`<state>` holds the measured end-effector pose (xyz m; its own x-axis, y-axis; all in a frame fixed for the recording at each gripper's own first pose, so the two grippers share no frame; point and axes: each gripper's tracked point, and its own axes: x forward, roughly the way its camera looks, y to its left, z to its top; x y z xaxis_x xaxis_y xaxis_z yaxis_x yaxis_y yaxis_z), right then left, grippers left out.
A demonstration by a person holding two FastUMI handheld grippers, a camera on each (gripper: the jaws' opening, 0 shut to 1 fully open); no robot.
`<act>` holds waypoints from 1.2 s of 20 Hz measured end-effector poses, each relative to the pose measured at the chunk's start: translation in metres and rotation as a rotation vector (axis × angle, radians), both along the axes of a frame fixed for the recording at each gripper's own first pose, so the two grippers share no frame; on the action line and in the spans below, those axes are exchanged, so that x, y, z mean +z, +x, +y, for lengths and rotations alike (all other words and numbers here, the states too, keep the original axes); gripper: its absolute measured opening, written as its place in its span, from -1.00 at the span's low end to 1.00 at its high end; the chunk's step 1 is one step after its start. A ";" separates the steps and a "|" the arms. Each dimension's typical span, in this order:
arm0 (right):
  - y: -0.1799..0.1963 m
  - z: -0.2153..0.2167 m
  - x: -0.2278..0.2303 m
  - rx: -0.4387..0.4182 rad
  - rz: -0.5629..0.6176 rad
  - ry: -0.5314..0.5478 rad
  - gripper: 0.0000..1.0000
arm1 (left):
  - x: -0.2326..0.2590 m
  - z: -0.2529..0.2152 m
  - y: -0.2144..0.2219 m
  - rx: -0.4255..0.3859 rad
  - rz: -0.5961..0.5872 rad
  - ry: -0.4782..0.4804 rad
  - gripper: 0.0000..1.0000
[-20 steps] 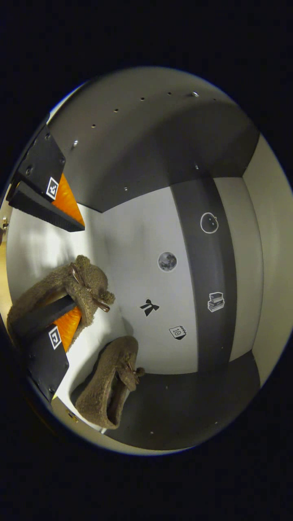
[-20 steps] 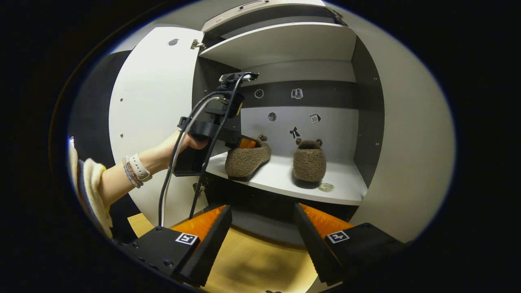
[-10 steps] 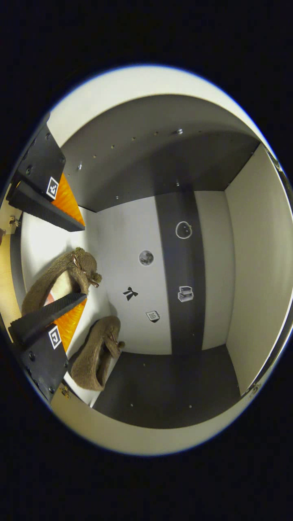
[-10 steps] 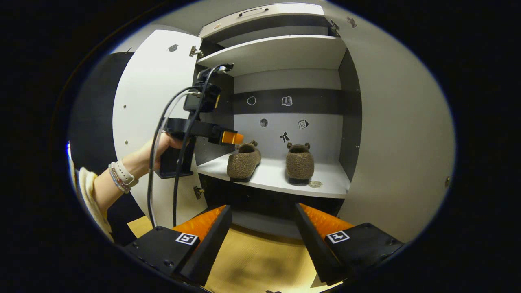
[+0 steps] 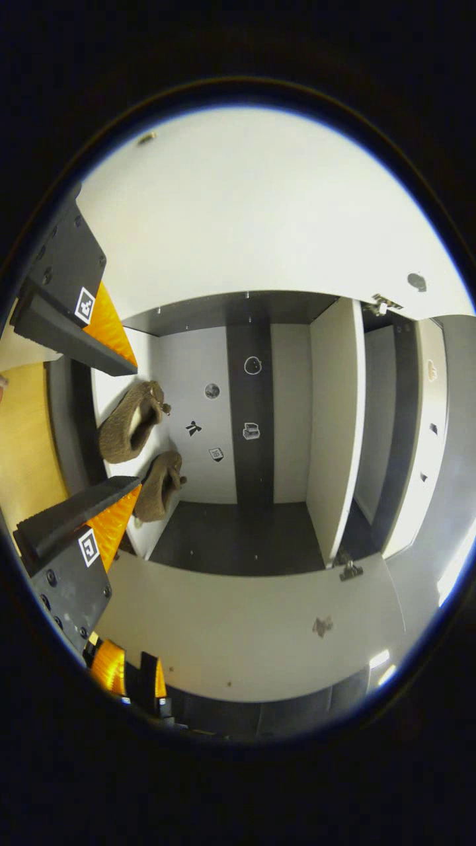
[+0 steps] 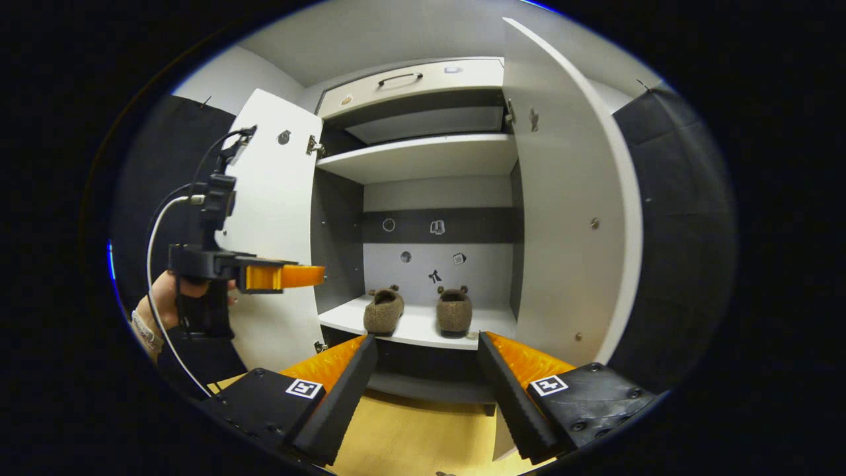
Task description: Grab one shoe with the right hand and put it into the shoe cabinet, grab the other shoe with the left hand and put it into the shoe cabinet; then close the right door with the right hand and the left door with the left hand.
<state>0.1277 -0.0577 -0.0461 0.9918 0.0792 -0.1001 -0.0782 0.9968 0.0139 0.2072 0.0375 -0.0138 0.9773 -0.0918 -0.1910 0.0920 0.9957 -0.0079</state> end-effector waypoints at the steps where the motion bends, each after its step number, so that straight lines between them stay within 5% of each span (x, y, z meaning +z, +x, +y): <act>1: -0.010 -0.006 0.008 -0.016 -0.012 -0.008 1.00 | 0.003 0.000 -0.022 -0.013 -0.003 -0.006 0.93; 7: -0.060 -0.089 0.029 -0.208 -0.026 0.006 0.96 | -0.002 0.020 -0.124 -0.025 0.008 -0.037 0.92; 12: -0.049 -0.171 0.039 -0.355 -0.051 -0.078 0.96 | -0.008 0.051 -0.160 0.041 0.019 -0.017 0.93; 18: -0.008 -0.191 0.052 -0.289 -0.059 -0.161 0.94 | -0.003 0.072 -0.176 0.150 -0.002 -0.008 0.93; 24: 0.006 -0.175 0.049 -0.198 -0.044 -0.114 0.88 | -0.011 0.098 -0.185 0.244 0.012 -0.019 0.93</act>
<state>0.1336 -0.2325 0.0027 0.9905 -0.1268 -0.0538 0.1211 0.9877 -0.0984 0.0222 0.1354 -0.0252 0.9686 0.1428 -0.2035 -0.1513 0.9881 -0.0269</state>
